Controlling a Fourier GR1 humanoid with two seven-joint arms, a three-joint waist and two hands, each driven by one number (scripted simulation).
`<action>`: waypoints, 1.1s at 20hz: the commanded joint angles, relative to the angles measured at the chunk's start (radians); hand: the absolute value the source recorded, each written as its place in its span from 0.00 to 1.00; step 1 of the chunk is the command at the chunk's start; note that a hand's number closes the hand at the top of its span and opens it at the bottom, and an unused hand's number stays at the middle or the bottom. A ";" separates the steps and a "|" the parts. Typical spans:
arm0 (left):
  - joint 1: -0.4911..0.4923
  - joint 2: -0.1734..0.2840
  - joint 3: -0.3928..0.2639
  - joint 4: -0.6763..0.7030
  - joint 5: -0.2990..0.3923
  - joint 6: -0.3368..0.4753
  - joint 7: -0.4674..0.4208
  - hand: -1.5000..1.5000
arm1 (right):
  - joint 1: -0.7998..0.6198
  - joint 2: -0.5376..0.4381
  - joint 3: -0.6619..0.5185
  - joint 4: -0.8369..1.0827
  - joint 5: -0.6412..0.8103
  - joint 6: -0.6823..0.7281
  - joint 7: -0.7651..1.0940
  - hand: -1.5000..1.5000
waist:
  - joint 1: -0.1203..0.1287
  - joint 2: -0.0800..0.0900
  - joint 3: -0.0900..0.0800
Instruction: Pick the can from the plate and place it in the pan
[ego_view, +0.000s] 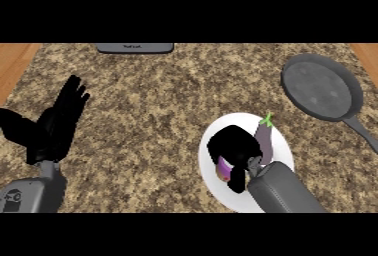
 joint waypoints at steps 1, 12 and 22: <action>0.061 -0.013 -0.007 -0.077 -0.003 -0.014 0.007 0.50 | 0.021 0.036 -0.018 0.001 0.037 -0.014 -0.012 1.00 | 0.001 0.006 0.004; 0.060 -0.021 0.013 -0.014 -0.005 -0.037 -0.058 0.50 | 0.130 -0.030 -0.139 -0.180 0.066 -0.117 0.030 1.00 | -0.007 0.005 0.004; 0.084 -0.047 -0.003 -0.032 -0.031 -0.005 -0.053 0.50 | 0.106 -0.140 -0.237 -0.549 0.174 -0.239 0.086 1.00 | -0.012 0.000 0.004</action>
